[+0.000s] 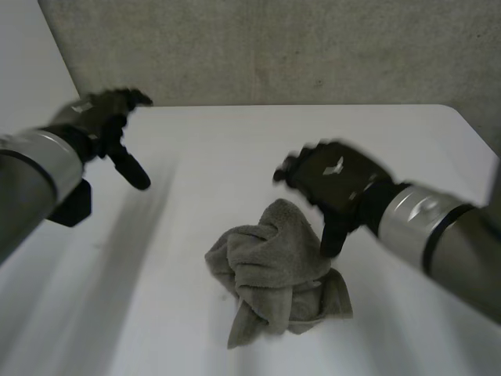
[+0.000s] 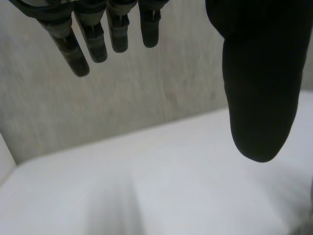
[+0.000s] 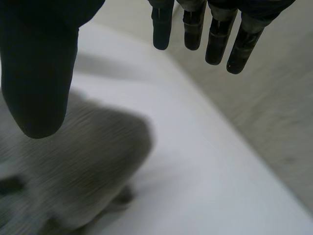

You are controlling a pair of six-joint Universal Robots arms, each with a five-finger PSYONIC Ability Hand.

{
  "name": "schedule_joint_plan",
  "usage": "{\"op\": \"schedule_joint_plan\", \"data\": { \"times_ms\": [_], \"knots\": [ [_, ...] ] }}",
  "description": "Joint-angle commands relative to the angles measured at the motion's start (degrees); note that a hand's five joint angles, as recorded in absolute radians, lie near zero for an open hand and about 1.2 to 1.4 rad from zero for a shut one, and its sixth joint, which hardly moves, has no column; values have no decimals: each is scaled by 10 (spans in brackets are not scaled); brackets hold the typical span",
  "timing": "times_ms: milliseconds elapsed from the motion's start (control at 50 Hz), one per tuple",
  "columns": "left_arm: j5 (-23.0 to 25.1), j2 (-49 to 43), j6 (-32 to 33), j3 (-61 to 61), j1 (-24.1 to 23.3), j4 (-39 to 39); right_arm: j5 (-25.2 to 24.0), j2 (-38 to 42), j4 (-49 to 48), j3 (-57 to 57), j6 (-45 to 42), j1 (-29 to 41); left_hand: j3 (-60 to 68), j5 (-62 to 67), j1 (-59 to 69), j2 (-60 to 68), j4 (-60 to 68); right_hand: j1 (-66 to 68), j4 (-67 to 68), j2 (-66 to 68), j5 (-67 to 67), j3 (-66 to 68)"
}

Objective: Fold the towel.

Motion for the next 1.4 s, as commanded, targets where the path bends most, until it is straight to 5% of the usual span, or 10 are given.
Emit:
{"op": "schedule_joint_plan", "data": {
  "times_ms": [20,120,160,200,540,840,1160,1200,1280,1400],
  "knots": [
    [-3,-137,31,24,-12,-2,5,95,-18,10,-31,31,65,64,67,65,66,-18,-35,-32,-30,-24],
    [1,-219,31,33,-27,4,17,157,-97,16,-31,39,108,106,109,107,108,195,178,180,183,189],
    [4,-239,31,36,-30,7,46,166,-165,17,-30,35,103,101,104,102,103,574,558,560,563,569],
    [11,-254,31,39,-32,13,67,161,-199,21,-28,34,91,90,93,90,92,681,664,666,669,675],
    [78,-333,-18,55,-141,106,98,69,-243,41,-18,37,54,52,55,53,54,682,665,668,670,676],
    [92,-326,-139,89,-150,126,98,12,-214,36,-15,34,77,76,79,77,78,682,665,668,670,676],
    [276,-336,-294,89,-152,111,56,-56,-167,31,60,34,62,61,64,62,63,682,665,668,670,676],
    [285,-337,-309,89,-152,110,47,-64,-165,31,61,34,113,111,114,112,113,682,665,668,670,676],
    [284,-337,-329,90,-150,110,39,-72,-167,30,61,33,672,671,674,672,673,682,665,668,670,676],
    [211,-317,-327,95,-141,106,41,-73,-168,23,61,28,683,682,684,682,683,682,665,668,670,676]
  ]
}}
